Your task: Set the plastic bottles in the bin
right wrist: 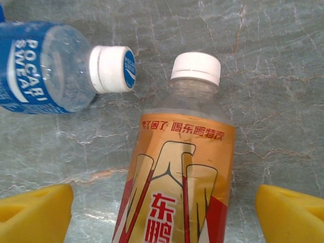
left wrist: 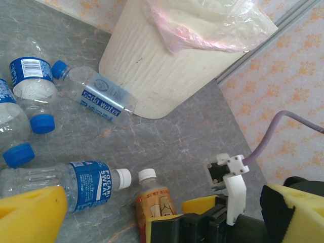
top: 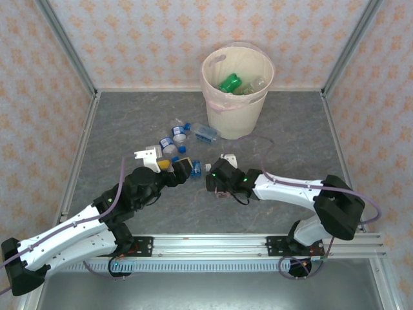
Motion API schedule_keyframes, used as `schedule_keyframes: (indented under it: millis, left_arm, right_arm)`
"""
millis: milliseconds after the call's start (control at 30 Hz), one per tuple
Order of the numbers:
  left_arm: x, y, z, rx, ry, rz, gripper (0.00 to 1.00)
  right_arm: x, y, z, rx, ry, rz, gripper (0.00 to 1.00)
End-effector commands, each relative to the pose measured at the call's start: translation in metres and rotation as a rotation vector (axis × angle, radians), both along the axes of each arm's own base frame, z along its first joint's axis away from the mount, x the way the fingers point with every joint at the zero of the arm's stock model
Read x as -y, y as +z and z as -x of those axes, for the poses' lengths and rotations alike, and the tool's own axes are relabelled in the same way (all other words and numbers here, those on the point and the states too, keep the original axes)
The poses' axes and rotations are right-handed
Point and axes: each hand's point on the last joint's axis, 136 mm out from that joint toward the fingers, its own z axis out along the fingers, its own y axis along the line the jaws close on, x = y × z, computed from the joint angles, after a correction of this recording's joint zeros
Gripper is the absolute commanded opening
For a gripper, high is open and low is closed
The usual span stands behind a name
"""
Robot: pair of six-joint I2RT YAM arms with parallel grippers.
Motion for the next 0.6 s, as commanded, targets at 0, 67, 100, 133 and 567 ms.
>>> schedule_keyframes:
  millis: [0,67,100,133,567]
  left_arm:
    - [0.0,0.013,0.001,0.026,-0.004,0.004,0.99]
    - [-0.002,0.014,0.002,0.028,-0.001,0.007,0.99]
    - [-0.003,0.015,0.003,0.031,-0.001,0.013,0.99]
    - [-0.004,0.015,0.003,0.033,0.0,0.016,0.99]
    - [-0.006,0.015,0.005,0.035,0.0,0.017,0.99]
  right_arm:
    - [0.001,-0.013,-0.001,-0.006,-0.036,0.011,0.9]
    - [-0.001,-0.018,-0.003,-0.013,-0.051,0.004,0.89]
    - [-0.001,-0.019,-0.003,-0.015,-0.054,0.004,0.88]
    - [-0.002,-0.021,-0.004,-0.019,-0.059,0.007,0.87]
    - [0.017,-0.039,-0.001,-0.017,-0.112,0.062,0.72]
